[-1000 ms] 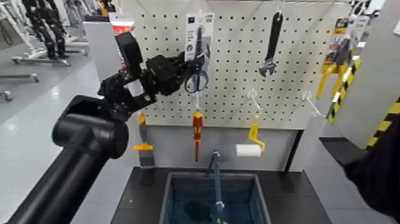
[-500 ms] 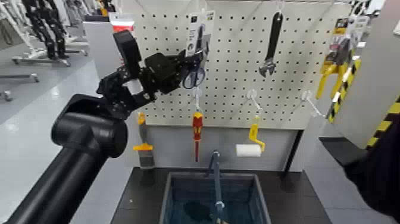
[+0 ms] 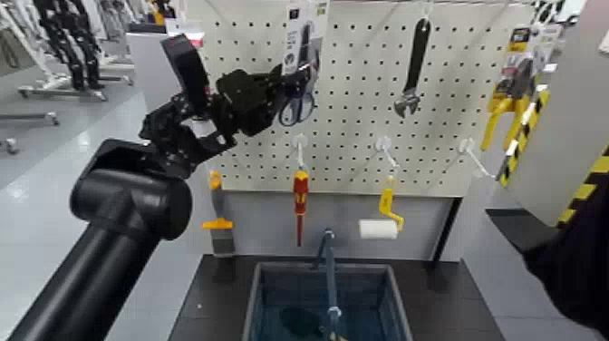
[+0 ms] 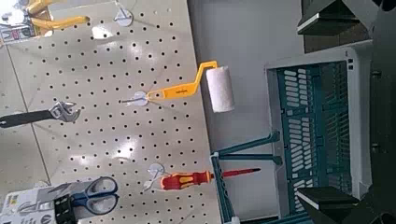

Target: Put the blue scissors into the crate.

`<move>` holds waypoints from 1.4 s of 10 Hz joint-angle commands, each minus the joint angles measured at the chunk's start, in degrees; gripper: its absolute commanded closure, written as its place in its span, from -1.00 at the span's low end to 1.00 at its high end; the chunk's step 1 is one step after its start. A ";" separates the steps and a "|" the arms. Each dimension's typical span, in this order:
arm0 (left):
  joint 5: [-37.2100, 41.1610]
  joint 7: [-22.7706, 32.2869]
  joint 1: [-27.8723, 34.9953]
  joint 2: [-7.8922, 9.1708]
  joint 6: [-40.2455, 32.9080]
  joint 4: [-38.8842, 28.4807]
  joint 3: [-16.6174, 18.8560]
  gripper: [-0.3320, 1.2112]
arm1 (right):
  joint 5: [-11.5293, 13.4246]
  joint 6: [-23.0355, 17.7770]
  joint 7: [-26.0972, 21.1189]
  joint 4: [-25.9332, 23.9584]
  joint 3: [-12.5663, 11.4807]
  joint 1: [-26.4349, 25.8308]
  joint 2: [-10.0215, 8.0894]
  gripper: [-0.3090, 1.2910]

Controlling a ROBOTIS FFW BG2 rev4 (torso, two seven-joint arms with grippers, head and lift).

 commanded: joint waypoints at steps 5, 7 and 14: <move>1.59 0.31 5.79 0.43 5.12 -14.18 1.03 0.96 | -0.01 0.00 -0.09 0.00 -0.17 0.15 0.08 -0.50; 3.18 0.31 8.34 0.17 8.64 -16.37 1.30 0.96 | -0.01 0.17 -0.09 0.09 -0.08 0.15 0.25 -0.50; 10.56 0.49 22.31 -0.10 20.86 -15.58 6.04 0.96 | -0.01 0.26 -0.18 0.00 0.09 0.15 0.17 -0.49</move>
